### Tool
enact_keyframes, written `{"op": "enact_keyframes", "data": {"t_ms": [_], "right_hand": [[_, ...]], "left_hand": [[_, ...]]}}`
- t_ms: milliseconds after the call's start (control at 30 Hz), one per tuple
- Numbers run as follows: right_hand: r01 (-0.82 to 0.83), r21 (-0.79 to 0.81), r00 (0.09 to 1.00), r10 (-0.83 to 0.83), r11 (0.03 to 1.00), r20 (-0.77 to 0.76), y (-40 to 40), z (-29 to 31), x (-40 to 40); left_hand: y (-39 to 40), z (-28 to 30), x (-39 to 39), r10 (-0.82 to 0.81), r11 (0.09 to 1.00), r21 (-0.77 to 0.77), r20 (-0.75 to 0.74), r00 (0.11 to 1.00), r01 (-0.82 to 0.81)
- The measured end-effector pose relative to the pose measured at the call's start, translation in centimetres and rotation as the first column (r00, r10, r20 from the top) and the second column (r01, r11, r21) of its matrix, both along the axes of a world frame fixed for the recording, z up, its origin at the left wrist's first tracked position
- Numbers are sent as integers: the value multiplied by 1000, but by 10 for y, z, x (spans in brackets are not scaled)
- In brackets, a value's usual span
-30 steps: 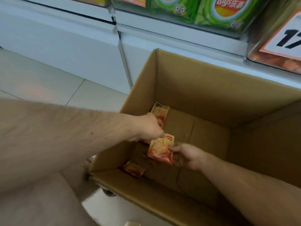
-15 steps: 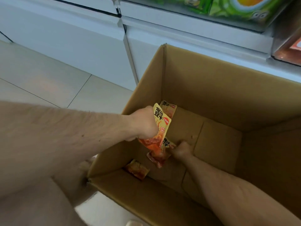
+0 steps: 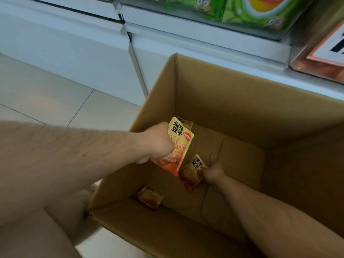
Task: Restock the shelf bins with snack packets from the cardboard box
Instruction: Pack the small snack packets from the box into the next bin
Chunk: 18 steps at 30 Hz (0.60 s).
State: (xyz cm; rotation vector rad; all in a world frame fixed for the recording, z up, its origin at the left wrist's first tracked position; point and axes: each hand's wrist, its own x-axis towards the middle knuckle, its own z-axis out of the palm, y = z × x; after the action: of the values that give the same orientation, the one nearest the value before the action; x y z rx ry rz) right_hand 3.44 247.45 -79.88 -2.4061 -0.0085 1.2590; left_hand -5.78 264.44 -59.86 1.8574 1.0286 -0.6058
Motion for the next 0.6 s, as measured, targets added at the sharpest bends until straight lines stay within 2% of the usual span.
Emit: {"op": "enact_keyframes", "data": {"t_ms": [67,133,200,300,400,500,600], "right_hand": [[-217,-56,971,221,975,94,-12,41,21],[-402,-107,894,415,909,167,-25,90,40],[-474,-104,850,485,874,205,-36,140,55],[-441,17,879,428,897,209,-54,213,70],[-354,194,935,340,915,101,-68,273,70],[-259,373,965,257,891,56,-76,304,59],[-199,465,980,160,863,121,-76,317,46]], "left_hand": [[-2,7,3,61,995,-87,72,996,-55],[-7,14,6,92,987,-144,112,989,-76],[-12,20,9,115,981,-171,158,981,-87],[-21,33,13,160,968,-228,231,960,-106],[-34,48,17,173,958,-272,306,936,-88],[-54,64,20,169,943,-330,372,913,-40],[-74,79,23,231,902,-431,431,873,-26]]}}
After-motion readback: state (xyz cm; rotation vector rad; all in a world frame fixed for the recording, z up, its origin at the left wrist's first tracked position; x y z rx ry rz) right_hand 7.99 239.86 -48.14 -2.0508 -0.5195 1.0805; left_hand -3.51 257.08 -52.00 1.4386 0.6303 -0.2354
